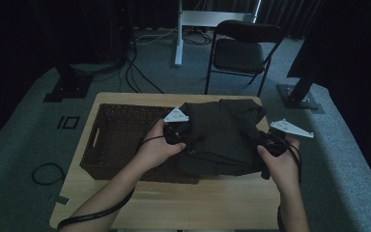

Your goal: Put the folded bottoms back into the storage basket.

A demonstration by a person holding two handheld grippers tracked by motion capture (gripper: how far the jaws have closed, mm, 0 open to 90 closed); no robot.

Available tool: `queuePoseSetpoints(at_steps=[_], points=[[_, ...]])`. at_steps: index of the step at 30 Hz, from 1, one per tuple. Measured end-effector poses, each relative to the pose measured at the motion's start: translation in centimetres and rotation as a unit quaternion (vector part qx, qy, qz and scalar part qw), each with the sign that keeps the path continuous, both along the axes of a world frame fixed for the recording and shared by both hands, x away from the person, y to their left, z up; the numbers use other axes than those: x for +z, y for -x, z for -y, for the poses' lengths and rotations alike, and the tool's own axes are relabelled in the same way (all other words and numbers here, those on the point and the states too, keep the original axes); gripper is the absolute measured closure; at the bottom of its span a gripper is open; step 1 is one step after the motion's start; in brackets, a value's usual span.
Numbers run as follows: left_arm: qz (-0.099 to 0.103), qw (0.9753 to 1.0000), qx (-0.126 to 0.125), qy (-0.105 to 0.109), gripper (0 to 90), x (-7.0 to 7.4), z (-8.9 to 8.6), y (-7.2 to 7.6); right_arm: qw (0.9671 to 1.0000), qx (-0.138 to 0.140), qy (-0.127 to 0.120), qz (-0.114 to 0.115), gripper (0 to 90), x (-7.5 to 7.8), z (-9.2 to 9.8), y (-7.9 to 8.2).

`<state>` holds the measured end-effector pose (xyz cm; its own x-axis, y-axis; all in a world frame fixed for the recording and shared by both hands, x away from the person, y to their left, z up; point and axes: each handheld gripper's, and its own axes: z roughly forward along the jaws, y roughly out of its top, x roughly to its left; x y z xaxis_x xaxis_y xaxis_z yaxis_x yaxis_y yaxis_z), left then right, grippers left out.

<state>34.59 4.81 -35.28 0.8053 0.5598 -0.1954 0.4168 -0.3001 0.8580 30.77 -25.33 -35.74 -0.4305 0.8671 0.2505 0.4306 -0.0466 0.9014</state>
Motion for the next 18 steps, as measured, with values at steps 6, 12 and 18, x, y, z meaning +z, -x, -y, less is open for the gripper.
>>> queuePoseSetpoints(at_steps=[6,12,18], points=[[0.002,0.9999,0.011,-0.001,68.4,0.4,-1.9,-0.4,1.0,0.009,-0.001,0.001,66.9,0.4,-1.7,-0.9],[0.004,0.9997,0.023,0.003,68.4,0.6,-3.8,-0.9,0.9998,0.019,-0.005,0.005,66.9,0.8,-3.6,-1.9],[0.006,0.9992,0.039,0.006,68.4,0.8,-5.8,-1.2,0.9996,0.027,-0.008,0.009,66.9,1.0,-5.6,-2.8]])
